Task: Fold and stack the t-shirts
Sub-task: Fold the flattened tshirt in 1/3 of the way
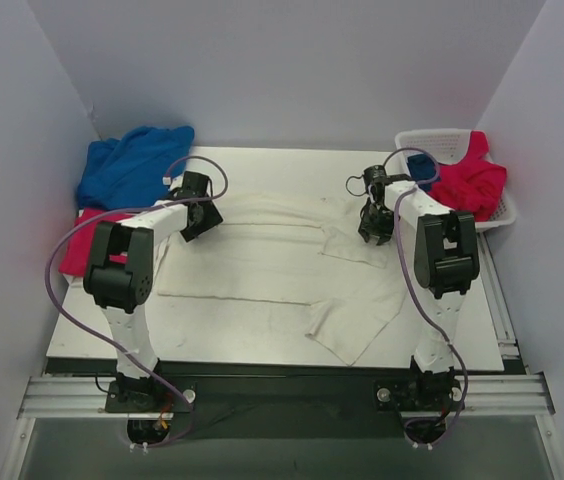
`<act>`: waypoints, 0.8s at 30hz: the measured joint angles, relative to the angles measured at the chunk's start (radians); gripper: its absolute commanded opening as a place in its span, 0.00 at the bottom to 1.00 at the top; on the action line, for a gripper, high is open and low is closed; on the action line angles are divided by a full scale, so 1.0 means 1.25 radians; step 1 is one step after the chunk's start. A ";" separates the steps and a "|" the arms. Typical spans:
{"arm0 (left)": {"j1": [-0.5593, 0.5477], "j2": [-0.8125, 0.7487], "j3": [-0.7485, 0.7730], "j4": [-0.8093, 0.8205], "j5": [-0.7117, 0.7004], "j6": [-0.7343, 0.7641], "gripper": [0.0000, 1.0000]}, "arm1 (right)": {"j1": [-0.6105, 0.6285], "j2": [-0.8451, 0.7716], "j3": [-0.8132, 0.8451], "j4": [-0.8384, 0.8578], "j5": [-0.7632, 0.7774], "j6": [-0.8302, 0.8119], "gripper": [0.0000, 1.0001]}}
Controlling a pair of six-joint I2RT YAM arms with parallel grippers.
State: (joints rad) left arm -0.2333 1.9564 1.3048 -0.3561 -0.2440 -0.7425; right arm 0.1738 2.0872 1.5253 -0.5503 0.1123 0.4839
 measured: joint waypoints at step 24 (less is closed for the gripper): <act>-0.068 -0.289 -0.181 0.041 -0.089 0.017 0.74 | 0.060 -0.531 -0.236 0.063 0.103 -0.041 0.36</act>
State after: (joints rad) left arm -0.3180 1.5951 1.0790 -0.3046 -0.3550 -0.7216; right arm 0.2481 1.4231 1.2308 -0.4717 0.2409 0.4332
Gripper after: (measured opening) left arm 0.739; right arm 0.366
